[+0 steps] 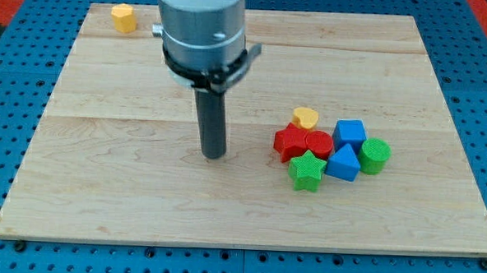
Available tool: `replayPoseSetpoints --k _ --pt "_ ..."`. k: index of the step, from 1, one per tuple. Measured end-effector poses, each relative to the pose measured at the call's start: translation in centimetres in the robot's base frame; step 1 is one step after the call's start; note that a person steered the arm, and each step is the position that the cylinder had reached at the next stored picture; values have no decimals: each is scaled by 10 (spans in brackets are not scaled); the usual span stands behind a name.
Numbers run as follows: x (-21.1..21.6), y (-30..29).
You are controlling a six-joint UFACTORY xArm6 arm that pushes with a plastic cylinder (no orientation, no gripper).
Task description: Place the green star at the top center of the board
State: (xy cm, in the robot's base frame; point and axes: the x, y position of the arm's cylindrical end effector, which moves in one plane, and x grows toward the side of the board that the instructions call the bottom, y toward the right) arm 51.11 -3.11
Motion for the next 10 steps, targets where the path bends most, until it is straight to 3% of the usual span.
replayPoseSetpoints --k 2,3,4,6,10 --pt "65 172" --pt "57 213" --pt "35 207" --pt "42 38" --pt "-126 31"
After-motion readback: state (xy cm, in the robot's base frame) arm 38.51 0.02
